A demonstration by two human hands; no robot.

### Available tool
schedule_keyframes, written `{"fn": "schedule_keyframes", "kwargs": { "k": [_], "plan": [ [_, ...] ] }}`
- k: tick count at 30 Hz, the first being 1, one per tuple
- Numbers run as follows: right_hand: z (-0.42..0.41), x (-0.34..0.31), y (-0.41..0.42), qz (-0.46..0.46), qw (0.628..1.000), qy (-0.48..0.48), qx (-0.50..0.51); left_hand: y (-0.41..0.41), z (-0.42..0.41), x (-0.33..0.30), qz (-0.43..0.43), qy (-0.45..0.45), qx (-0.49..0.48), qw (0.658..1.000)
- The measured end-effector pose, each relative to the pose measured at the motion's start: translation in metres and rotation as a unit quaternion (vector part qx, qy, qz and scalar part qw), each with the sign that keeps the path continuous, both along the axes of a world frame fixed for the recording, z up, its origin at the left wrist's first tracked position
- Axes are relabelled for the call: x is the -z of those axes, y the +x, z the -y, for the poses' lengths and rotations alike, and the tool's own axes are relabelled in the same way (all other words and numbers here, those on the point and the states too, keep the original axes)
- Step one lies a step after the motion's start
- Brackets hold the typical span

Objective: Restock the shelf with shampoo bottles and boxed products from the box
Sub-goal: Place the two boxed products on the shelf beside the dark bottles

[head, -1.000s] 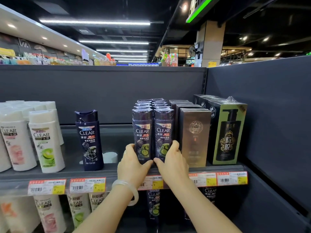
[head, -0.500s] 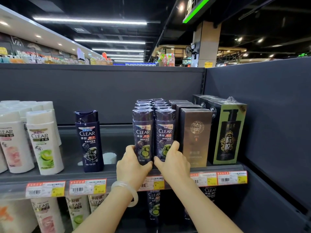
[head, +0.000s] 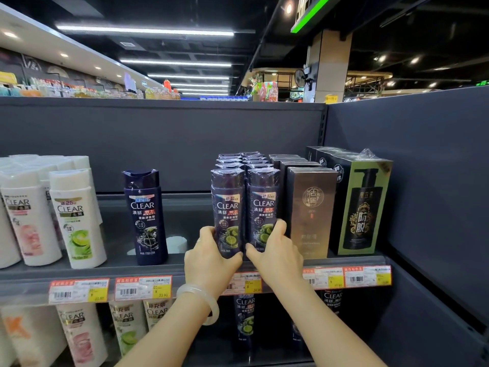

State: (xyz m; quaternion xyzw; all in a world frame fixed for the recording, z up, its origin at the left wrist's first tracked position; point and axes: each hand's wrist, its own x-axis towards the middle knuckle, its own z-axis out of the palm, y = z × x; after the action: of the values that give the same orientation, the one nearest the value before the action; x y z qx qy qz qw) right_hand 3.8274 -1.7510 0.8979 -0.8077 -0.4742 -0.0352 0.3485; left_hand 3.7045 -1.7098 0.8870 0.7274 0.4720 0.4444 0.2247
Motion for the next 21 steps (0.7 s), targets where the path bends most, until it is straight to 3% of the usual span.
{"fn": "schedule_keyframes", "kwargs": {
  "k": [7,14,18,21],
  "plan": [
    [0.017,-0.002,-0.001,-0.043,0.998,0.005,-0.045,-0.007,0.008,0.007,0.016,0.001,0.021,1.0],
    [0.044,0.007,-0.031,0.04,0.973,0.199,-0.11,-0.053,0.026,0.029,0.109,0.143,-0.044,0.983],
    [0.032,0.003,-0.061,0.038,0.961,0.233,-0.143,-0.091,0.017,0.029,0.16,0.157,-0.115,0.968],
    [0.023,0.003,-0.072,-0.005,0.955,0.271,-0.121,-0.113,0.01,0.026,0.148,0.137,-0.103,0.974]
  ]
}}
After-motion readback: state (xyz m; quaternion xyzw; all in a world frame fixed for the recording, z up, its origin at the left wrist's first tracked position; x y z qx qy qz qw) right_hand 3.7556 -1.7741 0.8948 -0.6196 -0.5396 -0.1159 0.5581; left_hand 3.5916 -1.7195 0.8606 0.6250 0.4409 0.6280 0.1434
